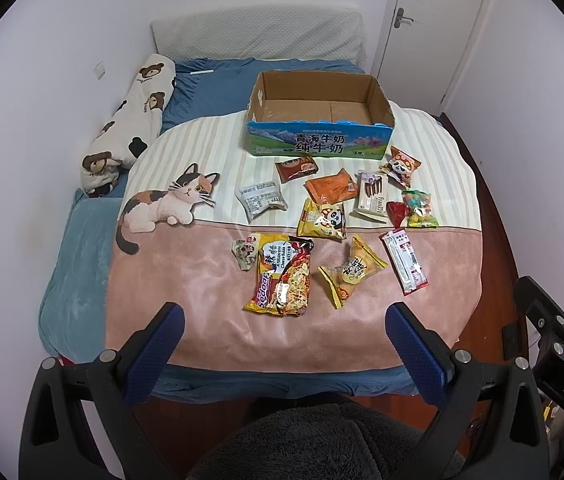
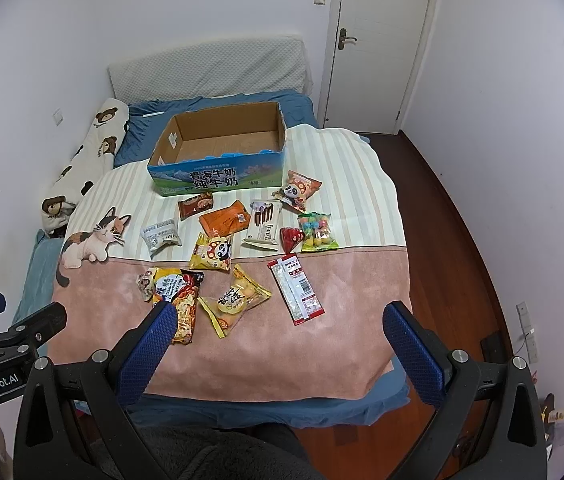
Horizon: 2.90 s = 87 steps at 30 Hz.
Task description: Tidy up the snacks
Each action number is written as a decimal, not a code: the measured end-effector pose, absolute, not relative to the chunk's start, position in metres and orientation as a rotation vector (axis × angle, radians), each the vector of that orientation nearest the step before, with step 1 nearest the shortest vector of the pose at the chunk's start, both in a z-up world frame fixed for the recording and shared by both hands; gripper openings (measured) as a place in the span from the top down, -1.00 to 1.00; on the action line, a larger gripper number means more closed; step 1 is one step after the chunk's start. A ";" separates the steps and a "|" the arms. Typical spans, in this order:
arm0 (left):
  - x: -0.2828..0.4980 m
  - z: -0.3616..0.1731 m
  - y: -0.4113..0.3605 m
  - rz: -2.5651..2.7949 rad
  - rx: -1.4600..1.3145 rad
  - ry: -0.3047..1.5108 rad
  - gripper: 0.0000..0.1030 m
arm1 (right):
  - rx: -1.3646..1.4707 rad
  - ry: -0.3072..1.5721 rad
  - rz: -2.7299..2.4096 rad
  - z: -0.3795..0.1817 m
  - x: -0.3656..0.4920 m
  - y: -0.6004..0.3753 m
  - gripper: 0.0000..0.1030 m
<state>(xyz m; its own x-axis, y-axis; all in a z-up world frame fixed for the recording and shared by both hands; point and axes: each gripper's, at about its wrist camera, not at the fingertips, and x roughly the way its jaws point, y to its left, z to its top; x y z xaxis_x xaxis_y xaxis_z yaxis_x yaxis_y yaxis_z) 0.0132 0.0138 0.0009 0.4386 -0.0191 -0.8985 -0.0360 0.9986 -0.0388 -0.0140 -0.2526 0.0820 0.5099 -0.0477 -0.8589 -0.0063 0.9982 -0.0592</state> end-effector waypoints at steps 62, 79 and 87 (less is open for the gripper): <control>0.152 -0.221 0.062 0.071 -0.215 1.525 -1.00 | 0.342 1.484 -0.003 -0.168 0.118 -0.241 -1.00; 0.185 -0.339 0.004 -0.033 -0.220 1.764 -1.00 | 0.419 1.689 -0.053 -0.306 0.154 -0.229 0.03; 0.190 -0.352 -0.013 -0.026 -0.193 1.767 -0.98 | -0.008 1.748 0.079 -0.301 0.160 -0.198 0.04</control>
